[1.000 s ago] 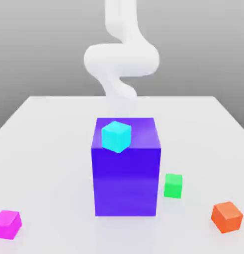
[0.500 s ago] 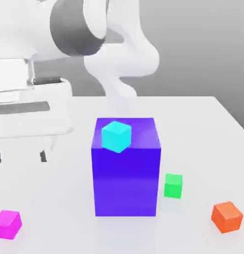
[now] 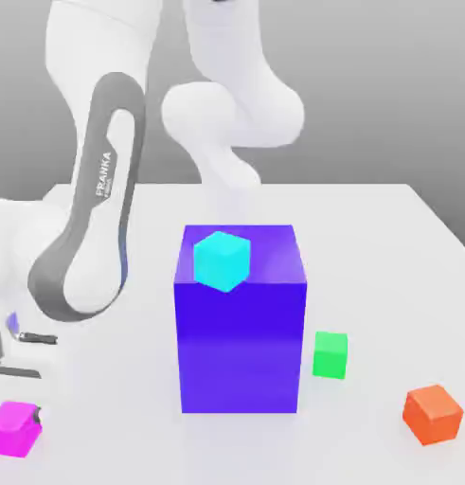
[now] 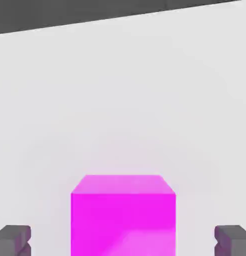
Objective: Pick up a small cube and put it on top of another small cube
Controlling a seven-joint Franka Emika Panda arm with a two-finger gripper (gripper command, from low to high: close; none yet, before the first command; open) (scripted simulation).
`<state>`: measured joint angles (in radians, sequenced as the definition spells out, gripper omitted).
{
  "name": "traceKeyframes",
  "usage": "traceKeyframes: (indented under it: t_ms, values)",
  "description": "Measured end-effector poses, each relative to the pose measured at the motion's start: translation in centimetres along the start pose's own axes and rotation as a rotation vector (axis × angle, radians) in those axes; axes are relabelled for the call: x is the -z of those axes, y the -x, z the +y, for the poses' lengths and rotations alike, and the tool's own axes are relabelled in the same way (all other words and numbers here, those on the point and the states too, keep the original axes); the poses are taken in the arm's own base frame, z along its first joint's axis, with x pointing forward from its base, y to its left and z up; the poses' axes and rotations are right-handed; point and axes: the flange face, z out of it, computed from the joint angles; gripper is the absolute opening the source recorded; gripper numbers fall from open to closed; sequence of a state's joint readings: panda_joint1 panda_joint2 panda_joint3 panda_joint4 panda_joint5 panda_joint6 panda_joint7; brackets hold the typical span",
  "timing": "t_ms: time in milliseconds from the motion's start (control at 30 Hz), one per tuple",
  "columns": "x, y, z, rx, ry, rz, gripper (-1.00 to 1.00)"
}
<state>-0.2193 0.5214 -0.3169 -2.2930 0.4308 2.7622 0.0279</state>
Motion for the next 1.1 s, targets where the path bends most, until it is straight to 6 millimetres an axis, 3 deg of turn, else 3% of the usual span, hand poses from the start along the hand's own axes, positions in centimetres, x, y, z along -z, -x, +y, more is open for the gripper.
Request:
traceKeyframes:
  t_ms: [167,233,333,400,467,633,700,767,1000,1100]
  values:
    - [-0.5,0.1,0.0,-0.001,0.000,-0.002,-1.00]
    - [1.0,0.0,0.0,0.001,0.001,0.000,-1.00]
    - [5.0,0.0,-0.1,0.000,-0.003,0.000,-1.00]
    - [7.9,0.2,-3.4,0.049,-0.067,0.027,-1.00]
    - [10.6,1.9,-7.8,0.154,-0.135,0.048,-1.00]
    - [14.2,11.1,-16.5,0.537,-0.204,0.048,-1.00]
    - [15.3,17.1,-20.2,0.750,-0.218,0.044,-1.00]
    - [16.0,23.8,-22.5,0.988,-0.219,0.039,-1.00]
    - [17.1,38.8,-21.2,1.606,-0.186,0.072,-1.00]
    - [14.2,42.7,-18.0,1.815,-0.091,0.044,-1.00]
